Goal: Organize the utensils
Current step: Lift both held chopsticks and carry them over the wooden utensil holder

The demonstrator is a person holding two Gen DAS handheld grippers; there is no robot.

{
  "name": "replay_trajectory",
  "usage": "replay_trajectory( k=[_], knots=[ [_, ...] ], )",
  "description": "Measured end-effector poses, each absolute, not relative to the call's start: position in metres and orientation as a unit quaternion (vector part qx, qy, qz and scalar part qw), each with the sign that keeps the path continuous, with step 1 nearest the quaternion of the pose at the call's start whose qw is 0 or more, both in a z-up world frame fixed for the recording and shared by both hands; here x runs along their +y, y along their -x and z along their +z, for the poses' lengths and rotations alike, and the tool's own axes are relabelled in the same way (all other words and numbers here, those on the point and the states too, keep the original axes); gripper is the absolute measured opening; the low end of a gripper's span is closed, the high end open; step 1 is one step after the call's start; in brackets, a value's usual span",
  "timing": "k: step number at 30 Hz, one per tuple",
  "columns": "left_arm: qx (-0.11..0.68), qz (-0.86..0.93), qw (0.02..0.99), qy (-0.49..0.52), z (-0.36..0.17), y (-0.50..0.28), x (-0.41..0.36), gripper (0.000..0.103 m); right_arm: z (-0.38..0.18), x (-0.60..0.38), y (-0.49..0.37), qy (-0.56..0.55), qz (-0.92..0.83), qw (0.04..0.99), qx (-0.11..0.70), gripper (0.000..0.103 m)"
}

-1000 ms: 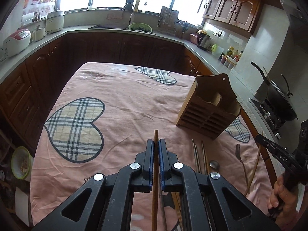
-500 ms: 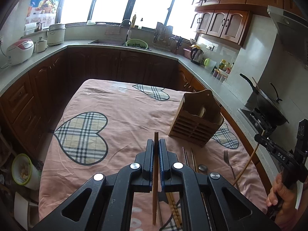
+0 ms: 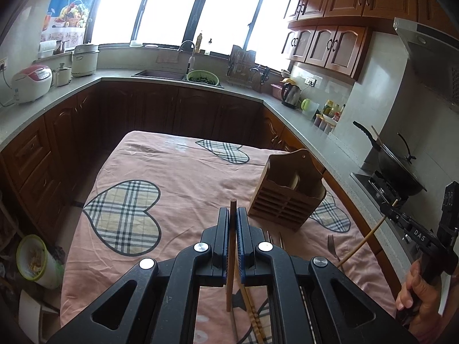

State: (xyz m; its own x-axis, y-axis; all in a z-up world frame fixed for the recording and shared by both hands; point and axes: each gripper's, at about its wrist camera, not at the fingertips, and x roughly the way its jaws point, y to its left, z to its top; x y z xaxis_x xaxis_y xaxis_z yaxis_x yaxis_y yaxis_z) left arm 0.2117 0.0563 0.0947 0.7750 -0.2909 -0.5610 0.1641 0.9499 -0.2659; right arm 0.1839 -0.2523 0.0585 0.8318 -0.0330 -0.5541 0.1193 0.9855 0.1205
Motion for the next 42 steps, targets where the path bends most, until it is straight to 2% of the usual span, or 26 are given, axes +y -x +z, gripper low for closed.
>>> replay_trajectory(
  k=[13, 24, 35, 42],
  knots=[
    [0.272, -0.133, 0.947, 0.105, 0.103, -0.226, 0.053, 0.004, 0.071, -0.257, -0.193, -0.081, -0.036, 0.961, 0.262, 0.005],
    [0.229, -0.164, 0.955, 0.091, 0.117, -0.257, 0.032, 0.004, 0.103, -0.267, -0.221, -0.088, -0.032, 0.973, 0.212, 0.005],
    [0.173, -0.177, 0.965, 0.086, 0.132, -0.333, -0.003, 0.004, 0.145, -0.282, -0.267, -0.096, -0.047, 0.984, 0.142, 0.005],
    [0.184, -0.168, 0.962, 0.11, 0.095, -0.399, -0.031, 0.004, 0.13, -0.295, -0.308, -0.093, -0.065, 0.983, 0.144, 0.005]
  ],
)
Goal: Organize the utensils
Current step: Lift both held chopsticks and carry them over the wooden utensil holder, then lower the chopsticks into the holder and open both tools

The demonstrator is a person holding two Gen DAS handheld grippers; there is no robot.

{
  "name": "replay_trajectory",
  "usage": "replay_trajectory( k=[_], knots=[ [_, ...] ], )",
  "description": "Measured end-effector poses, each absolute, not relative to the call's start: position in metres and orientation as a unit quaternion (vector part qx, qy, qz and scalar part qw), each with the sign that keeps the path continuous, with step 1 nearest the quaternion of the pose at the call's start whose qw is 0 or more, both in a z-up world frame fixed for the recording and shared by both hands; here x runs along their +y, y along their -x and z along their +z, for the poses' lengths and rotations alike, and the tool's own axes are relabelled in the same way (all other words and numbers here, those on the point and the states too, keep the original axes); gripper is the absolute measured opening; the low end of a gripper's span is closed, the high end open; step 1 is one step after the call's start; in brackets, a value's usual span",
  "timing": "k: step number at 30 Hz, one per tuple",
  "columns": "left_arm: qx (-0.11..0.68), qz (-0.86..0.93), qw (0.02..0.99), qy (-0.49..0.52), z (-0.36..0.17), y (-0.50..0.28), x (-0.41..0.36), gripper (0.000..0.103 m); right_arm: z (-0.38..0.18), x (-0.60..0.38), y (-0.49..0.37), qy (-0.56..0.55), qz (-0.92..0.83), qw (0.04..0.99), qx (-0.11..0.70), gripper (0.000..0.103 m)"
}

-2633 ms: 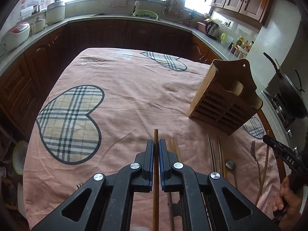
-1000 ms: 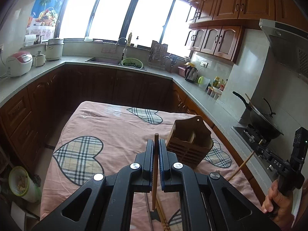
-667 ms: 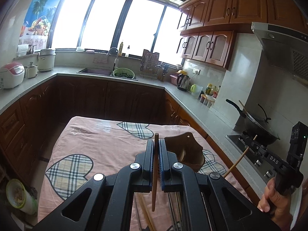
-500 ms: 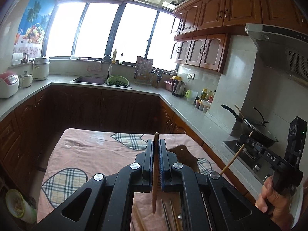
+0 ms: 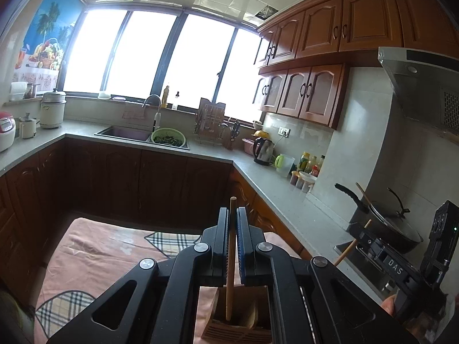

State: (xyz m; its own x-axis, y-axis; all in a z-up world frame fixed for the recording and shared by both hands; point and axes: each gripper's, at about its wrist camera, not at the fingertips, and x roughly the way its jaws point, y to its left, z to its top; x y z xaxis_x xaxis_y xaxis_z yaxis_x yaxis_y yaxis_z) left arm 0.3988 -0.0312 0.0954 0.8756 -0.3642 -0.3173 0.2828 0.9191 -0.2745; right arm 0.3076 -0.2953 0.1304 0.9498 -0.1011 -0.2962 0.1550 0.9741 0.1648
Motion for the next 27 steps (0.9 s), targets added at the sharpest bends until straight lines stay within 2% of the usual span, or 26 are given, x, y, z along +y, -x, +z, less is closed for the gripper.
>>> replay_trajectory(
  k=[11, 20, 27],
  knots=[
    [0.262, -0.141, 0.943, 0.146, 0.002, -0.497, -0.065, 0.004, 0.055, -0.311, -0.322, -0.112, -0.086, 0.978, 0.152, 0.005],
    [0.253, -0.14, 0.948, 0.135, 0.001, -0.512, -0.076, 0.004, 0.031, -0.331, -0.327, -0.155, -0.083, 0.969, 0.176, 0.005],
    [0.262, -0.148, 0.945, 0.13, 0.002, -0.489, -0.063, 0.004, 0.028, -0.34, -0.33, -0.176, -0.083, 0.961, 0.196, 0.005]
  ],
)
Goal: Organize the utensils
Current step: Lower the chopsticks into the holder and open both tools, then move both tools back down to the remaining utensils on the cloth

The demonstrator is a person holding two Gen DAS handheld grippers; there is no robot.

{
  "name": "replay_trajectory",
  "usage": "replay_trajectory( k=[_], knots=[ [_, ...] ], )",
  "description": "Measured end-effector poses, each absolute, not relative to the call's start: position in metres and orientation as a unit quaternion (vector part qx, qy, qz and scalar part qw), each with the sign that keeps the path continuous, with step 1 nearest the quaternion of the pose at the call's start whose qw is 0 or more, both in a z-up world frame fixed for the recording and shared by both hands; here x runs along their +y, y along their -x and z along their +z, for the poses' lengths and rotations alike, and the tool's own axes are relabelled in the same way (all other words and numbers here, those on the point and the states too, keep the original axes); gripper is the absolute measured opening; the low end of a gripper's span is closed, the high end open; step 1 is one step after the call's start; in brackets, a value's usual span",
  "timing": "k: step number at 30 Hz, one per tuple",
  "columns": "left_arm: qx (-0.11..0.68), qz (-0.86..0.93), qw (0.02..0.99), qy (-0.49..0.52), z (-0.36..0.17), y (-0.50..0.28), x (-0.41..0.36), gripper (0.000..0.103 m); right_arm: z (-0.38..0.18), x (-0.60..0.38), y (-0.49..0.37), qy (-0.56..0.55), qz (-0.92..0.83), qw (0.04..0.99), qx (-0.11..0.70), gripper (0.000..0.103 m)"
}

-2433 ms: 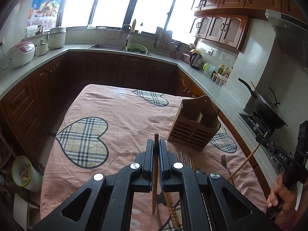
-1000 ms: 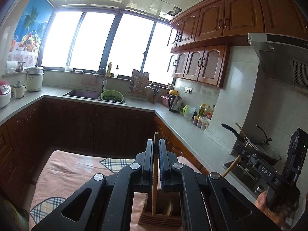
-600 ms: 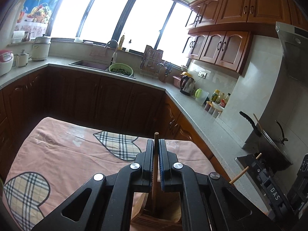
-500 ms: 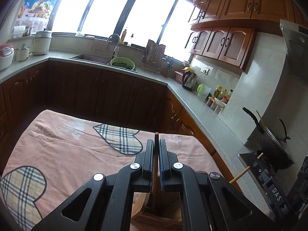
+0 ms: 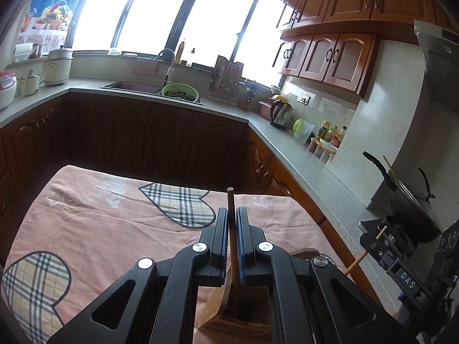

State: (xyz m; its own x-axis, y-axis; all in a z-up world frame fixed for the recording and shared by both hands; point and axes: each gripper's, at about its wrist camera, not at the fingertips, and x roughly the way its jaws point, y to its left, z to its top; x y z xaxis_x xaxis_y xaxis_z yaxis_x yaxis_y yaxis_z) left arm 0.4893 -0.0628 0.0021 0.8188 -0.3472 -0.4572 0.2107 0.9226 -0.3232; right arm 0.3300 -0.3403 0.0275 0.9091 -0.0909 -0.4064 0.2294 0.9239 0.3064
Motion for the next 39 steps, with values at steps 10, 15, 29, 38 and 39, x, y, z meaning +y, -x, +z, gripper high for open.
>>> replay_trajectory(
  k=[10, 15, 29, 38, 39],
  knots=[
    [0.267, -0.147, 0.943, 0.132, 0.01, -0.48, -0.06, 0.041, 0.03, -0.342, -0.327, -0.188, -0.073, 0.957, 0.208, 0.027],
    [0.257, -0.136, 0.947, 0.133, 0.01, -0.465, -0.053, 0.07, 0.036, -0.336, -0.319, -0.178, -0.072, 0.962, 0.194, 0.076],
    [0.267, -0.1, 0.949, 0.133, 0.007, -0.38, -0.009, 0.089, 0.041, -0.314, -0.277, -0.171, -0.058, 0.963, 0.198, 0.093],
    [0.299, -0.085, 0.939, 0.145, 0.003, -0.329, 0.015, 0.089, 0.034, -0.294, -0.239, -0.166, -0.048, 0.961, 0.215, 0.094],
    [0.3, -0.082, 0.939, 0.148, 0.004, -0.325, 0.018, 0.089, 0.033, -0.293, -0.235, -0.169, -0.046, 0.96, 0.218, 0.094]
  ],
)
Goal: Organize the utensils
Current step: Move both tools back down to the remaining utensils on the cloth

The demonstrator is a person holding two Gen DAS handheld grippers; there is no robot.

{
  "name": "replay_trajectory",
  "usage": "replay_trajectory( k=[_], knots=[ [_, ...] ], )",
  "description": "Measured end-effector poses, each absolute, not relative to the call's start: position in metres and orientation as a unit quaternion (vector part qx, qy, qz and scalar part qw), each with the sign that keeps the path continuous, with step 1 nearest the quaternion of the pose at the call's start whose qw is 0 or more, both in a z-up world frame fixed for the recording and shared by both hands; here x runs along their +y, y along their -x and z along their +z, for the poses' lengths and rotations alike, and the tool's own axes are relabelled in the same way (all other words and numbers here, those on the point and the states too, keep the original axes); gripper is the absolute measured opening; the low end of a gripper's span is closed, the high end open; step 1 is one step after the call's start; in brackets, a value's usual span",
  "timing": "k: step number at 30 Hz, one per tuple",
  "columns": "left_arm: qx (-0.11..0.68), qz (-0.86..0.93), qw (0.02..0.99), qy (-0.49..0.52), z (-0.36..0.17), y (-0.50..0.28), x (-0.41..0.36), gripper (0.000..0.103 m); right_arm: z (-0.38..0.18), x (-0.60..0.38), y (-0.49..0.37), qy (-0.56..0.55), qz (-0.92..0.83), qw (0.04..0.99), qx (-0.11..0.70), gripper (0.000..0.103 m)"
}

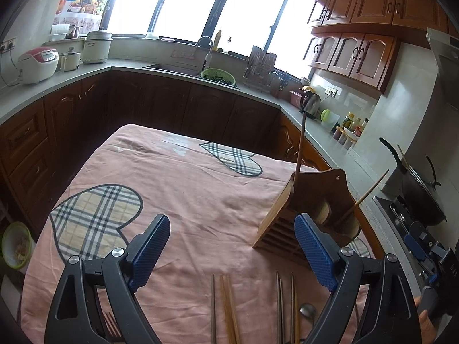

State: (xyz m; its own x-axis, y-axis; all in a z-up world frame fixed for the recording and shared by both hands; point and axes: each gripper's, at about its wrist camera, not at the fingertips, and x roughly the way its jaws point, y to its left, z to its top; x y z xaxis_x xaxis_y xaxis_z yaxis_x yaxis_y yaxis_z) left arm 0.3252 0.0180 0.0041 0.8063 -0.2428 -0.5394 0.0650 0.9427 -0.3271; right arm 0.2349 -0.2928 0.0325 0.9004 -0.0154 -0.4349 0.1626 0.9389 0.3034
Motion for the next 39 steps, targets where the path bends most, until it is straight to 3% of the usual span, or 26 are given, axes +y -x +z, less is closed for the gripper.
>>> replay_trajectory(
  k=[18, 36, 39],
  knots=[
    [0.373, -0.054, 0.916, 0.135, -0.027, -0.275, 0.038, 0.089, -0.023, -0.267, -0.179, -0.153, -0.062, 0.939, 0.301, 0.094],
    [0.426, -0.043, 0.899, 0.087, -0.049, -0.301, 0.022, 0.087, -0.052, -0.251, -0.186, -0.136, -0.047, 0.924, 0.354, 0.093],
    [0.434, -0.043, 0.897, 0.074, -0.054, -0.309, 0.015, 0.085, -0.055, -0.248, -0.192, -0.126, -0.047, 0.924, 0.358, 0.089]
  ],
)
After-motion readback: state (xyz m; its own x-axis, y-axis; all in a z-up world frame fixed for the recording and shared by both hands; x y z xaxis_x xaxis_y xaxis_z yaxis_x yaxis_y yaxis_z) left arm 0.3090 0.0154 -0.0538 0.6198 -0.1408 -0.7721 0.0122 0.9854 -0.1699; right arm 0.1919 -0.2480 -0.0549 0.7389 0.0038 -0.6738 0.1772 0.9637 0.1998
